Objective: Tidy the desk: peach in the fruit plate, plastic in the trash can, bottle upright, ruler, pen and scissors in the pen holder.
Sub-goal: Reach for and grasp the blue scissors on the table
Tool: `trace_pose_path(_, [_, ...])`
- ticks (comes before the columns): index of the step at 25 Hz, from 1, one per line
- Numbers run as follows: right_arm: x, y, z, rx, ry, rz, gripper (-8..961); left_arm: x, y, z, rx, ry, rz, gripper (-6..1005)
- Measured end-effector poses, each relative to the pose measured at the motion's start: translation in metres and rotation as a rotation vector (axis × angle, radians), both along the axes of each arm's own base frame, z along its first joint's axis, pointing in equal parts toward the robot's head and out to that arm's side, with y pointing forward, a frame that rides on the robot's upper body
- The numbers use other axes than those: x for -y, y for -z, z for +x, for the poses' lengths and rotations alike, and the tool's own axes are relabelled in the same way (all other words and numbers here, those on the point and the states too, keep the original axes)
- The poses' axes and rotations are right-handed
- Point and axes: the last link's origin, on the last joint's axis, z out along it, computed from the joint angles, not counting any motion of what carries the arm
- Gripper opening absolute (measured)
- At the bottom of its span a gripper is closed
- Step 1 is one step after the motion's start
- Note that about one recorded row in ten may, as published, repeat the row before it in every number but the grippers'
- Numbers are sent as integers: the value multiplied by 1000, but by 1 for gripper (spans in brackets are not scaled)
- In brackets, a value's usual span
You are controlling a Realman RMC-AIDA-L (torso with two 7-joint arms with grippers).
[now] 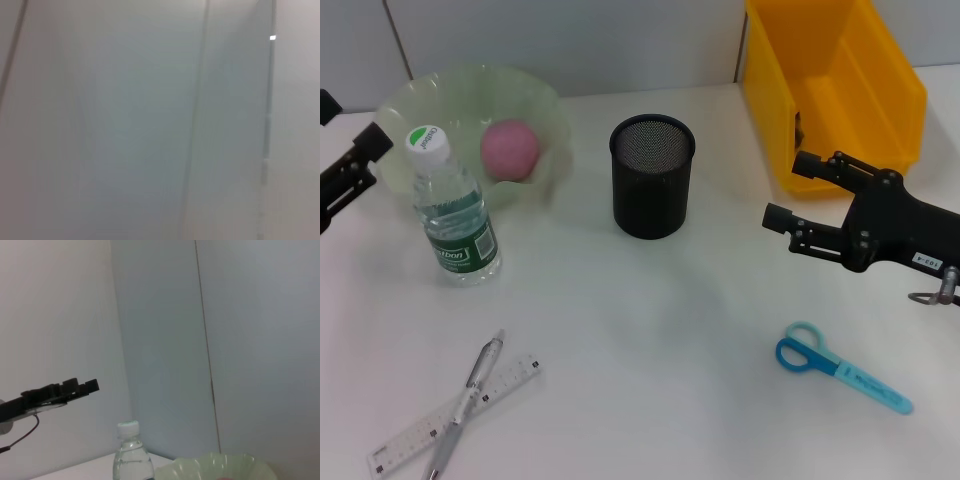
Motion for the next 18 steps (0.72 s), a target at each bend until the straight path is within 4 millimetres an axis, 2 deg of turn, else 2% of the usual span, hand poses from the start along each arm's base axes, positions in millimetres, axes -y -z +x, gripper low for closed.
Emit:
trace_pose_path(7, [4,-2,2,1,0,-51,831,4,1,12,-32,74,-175,797])
trace_pose_path(9, [7,-4,5,11,14,-101,831,4,3,17,-54,93,-241,797])
trace_pose_path(13, [11,-5,8,30,20,-148,830,4,3,19,-65,102,-264,796])
trace_pose_path(18, [16,-8,12,104,31,-264,830,1,6,34,-151,133,-410,796])
